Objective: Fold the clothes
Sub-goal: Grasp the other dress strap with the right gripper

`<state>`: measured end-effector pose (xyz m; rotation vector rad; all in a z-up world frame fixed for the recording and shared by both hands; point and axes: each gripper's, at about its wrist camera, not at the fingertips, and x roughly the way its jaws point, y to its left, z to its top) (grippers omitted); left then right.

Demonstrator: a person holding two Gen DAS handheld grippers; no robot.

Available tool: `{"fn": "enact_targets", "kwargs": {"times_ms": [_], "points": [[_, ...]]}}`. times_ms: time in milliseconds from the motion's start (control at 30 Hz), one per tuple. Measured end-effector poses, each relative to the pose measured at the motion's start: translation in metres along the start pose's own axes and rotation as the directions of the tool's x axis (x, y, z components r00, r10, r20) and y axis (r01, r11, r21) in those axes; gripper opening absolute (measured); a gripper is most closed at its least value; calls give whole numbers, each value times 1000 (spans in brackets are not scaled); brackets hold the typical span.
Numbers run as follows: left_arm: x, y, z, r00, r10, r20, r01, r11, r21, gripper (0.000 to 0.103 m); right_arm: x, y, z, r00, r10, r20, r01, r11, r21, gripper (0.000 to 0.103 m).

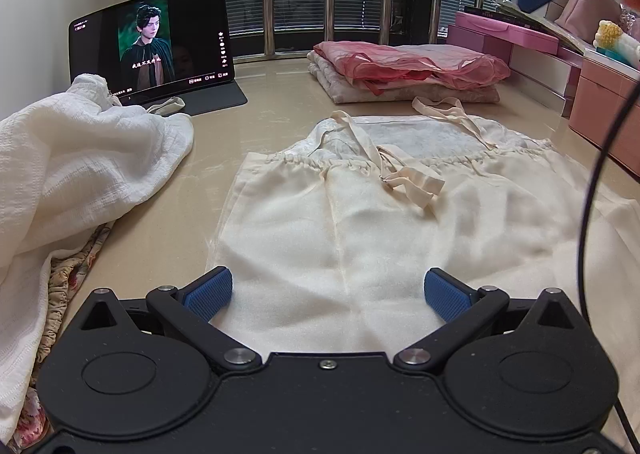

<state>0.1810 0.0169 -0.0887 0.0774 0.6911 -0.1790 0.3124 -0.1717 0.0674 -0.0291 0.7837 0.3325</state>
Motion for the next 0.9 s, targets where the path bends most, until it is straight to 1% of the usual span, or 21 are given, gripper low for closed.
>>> {"fn": "enact_targets", "kwargs": {"times_ms": [133,200,300,500,567,633,700,767,800,833,867,900], "points": [[0,0,0,1000,0,0,0,1000,0,103,30,-9,14,999,-44,-29,44,999,-18,103],[0,0,0,1000,0,0,0,1000,0,103,46,-17,18,996,-51,-67,51,999,3,103],[0,-1,0,1000,1,0,-1,1000,0,103,69,-27,20,991,-61,-119,65,998,27,103],[0,-1,0,1000,1,0,-1,1000,-1,103,97,-34,19,982,-96,-163,107,993,57,102],[0,-1,0,1000,1,0,-1,1000,-1,103,105,-37,19,978,-108,-176,121,990,66,101],[0,-1,0,1000,1,0,-1,1000,-1,103,114,-39,18,974,-120,-190,136,988,75,89],[0,-1,0,1000,1,0,-1,1000,-1,103,123,-41,18,970,-131,-204,151,985,84,85],[0,-1,0,1000,1,0,-1,1000,-1,103,129,-44,18,968,-131,-216,154,984,91,80],[0,-1,0,1000,1,0,-1,1000,-1,103,132,-45,18,966,-135,-221,157,984,87,66],[0,-1,0,1000,1,0,-1,1000,-1,103,135,-45,19,963,-149,-224,170,982,79,42],[0,-1,0,1000,1,0,-1,1000,-1,103,137,-46,18,960,-163,-228,184,980,73,32],[0,-1,0,1000,1,0,-1,1000,-1,103,140,-47,18,959,-162,-232,183,980,73,27]]}}
